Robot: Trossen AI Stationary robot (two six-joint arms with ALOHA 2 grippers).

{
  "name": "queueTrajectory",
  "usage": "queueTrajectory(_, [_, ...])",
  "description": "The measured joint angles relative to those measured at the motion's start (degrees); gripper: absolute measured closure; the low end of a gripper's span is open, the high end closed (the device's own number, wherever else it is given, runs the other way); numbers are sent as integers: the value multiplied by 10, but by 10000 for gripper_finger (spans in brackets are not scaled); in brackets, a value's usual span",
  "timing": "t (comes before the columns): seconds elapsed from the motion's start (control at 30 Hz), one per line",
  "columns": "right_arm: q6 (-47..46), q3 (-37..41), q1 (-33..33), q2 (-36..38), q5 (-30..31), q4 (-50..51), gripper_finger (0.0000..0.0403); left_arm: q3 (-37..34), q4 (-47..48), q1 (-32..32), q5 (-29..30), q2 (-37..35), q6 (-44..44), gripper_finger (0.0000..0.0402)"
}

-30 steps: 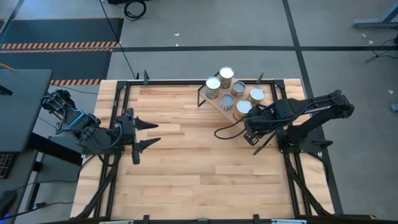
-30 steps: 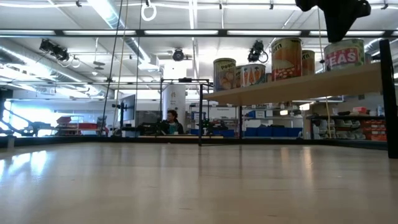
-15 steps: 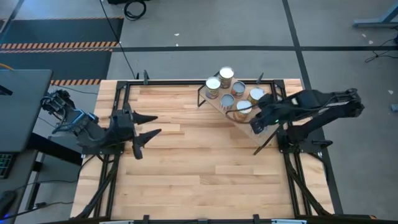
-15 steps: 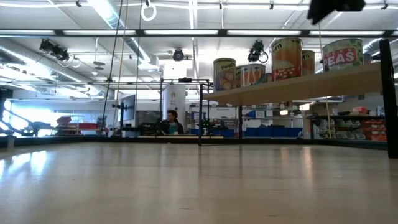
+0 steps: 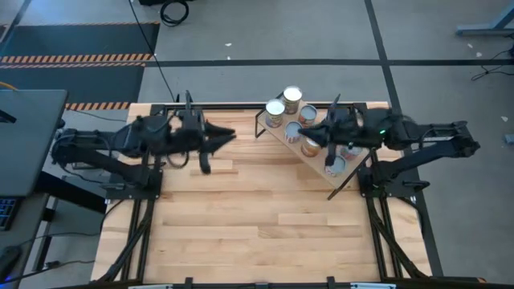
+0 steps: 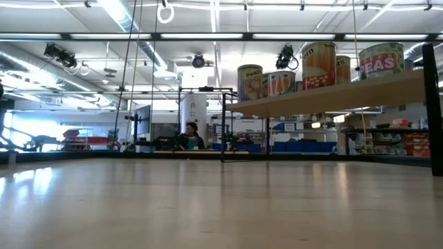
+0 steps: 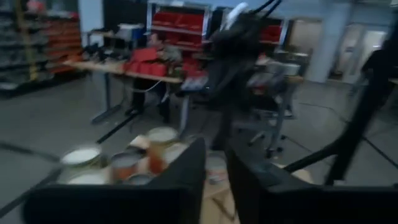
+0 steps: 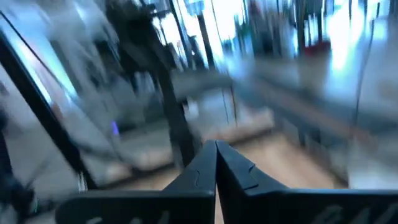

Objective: Pick and place cans onto a shelf
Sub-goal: Return to Home Position

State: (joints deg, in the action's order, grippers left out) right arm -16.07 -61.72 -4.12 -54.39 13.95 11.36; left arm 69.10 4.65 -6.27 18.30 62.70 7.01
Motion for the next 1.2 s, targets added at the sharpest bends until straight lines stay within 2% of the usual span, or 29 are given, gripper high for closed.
queueTrajectory(0.07, [50, 3, 5, 11, -6, -64, 395, -21, 4, 38, -25, -24, 8, 361])
queueTrajectory(0.17, [101, 0, 9, 27, 14, -96, 380, -65, -17, 80, -45, -76, 14, 394])
queueTrajectory(0.27, [101, 0, 10, 46, 14, -101, 368, -125, -12, 100, -47, -123, 29, 387])
queueTrajectory(0.33, [94, -1, 9, 55, 14, -102, 364, -159, -4, 103, -18, -146, 62, 379])
queueTrajectory(0.4, [93, -1, 9, 62, 14, -83, 362, -185, -11, 102, 11, -169, 94, 374])
queueTrajectory(0.5, [98, -1, 9, 65, 14, -77, 363, -221, -5, 103, 43, -188, 75, 373])
queueTrajectory(0.7, [156, -1, 9, 75, 6, -29, 363, -250, -15, 102, 55, -194, 94, 378])
queueTrajectory(0.9, [172, 37, -26, 147, -48, -18, 364, -299, -51, 75, 54, -226, 55, 373])
queueTrajectory(1.07, [158, 116, -73, 211, -20, -71, 363, -341, -67, 51, 45, -271, 0, 375])
queueTrajectory(1.2, [124, 148, -91, 267, -15, -48, 362, -366, -49, 23, 18, -309, 29, 376])
